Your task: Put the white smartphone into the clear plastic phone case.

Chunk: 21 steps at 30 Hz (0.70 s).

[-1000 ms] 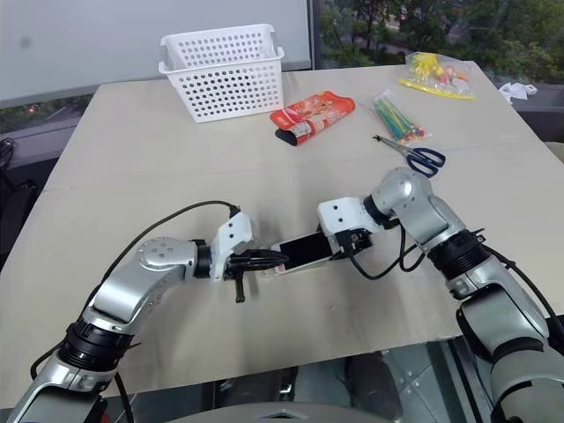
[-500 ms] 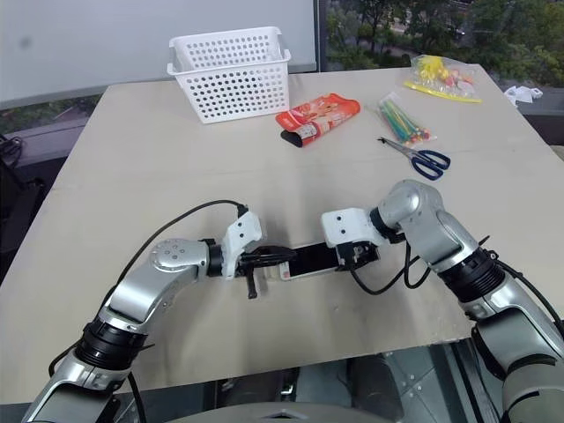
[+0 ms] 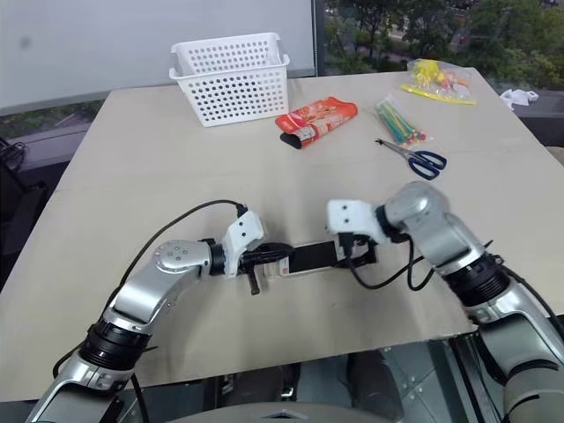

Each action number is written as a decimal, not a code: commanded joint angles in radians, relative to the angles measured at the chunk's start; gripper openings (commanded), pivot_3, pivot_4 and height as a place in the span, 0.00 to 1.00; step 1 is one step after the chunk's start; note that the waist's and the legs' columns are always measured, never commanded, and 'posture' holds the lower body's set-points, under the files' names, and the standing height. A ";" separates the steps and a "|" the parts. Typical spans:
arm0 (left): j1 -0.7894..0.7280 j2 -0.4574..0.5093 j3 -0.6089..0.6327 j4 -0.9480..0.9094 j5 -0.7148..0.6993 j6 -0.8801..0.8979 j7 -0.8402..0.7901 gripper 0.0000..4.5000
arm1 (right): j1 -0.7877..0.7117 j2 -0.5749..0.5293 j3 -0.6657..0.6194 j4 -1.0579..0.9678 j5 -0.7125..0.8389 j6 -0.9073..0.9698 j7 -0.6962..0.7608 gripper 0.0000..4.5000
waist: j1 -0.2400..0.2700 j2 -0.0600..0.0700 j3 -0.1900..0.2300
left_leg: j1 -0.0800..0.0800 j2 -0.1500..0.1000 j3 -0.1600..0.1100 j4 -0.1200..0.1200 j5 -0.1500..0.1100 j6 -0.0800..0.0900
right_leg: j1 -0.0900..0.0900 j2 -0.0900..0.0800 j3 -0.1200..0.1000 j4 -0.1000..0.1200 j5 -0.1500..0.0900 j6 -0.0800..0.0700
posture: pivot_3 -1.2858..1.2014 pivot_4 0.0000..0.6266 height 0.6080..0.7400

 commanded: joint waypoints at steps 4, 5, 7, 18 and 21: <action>0.015 -0.051 0.091 -0.050 -0.061 -0.004 0.042 0.00 | 0.103 -0.100 -0.082 -0.096 0.064 0.079 -0.028 0.70 | 0.004 -0.001 0.001 | -0.003 0.001 -0.002 0.000 0.000 0.000 | -0.002 0.000 -0.002 0.000 0.000 0.000 | 0.52 0.24 1.00; 0.014 -0.045 0.105 -0.078 -0.079 0.004 0.033 0.00 | 0.120 -0.109 -0.076 -0.101 0.061 0.078 -0.035 0.63 | 0.003 0.000 0.001 | -0.004 0.001 -0.002 0.000 0.000 0.000 | -0.002 0.000 -0.002 0.000 0.000 0.000 | 0.52 0.24 1.00; 0.012 -0.032 0.132 -0.122 -0.112 0.029 0.023 0.00 | 0.138 -0.114 -0.063 -0.103 0.056 0.076 -0.054 0.42 | 0.003 -0.001 0.003 | -0.007 0.001 -0.001 0.000 0.000 0.000 | -0.005 0.000 -0.002 0.000 0.002 0.003 | 0.52 0.24 1.00; 0.151 0.220 0.279 -0.164 -0.165 0.197 -0.028 0.00 | 0.146 -0.093 0.039 -0.125 0.019 0.092 -0.112 0.01 | -0.010 -0.001 0.004 | -0.007 0.002 -0.001 -0.001 0.000 0.000 | -0.007 0.002 -0.002 0.000 0.000 0.000 | 0.52 0.24 1.00; 0.205 0.281 0.240 -0.163 -0.134 0.202 -0.048 0.00 | 0.138 -0.080 0.062 -0.141 0.016 0.105 -0.114 0.01 | -0.010 0.000 0.005 | -0.007 0.002 0.000 -0.001 0.000 0.000 | -0.007 0.001 -0.001 -0.001 0.000 0.000 | 0.52 0.24 1.00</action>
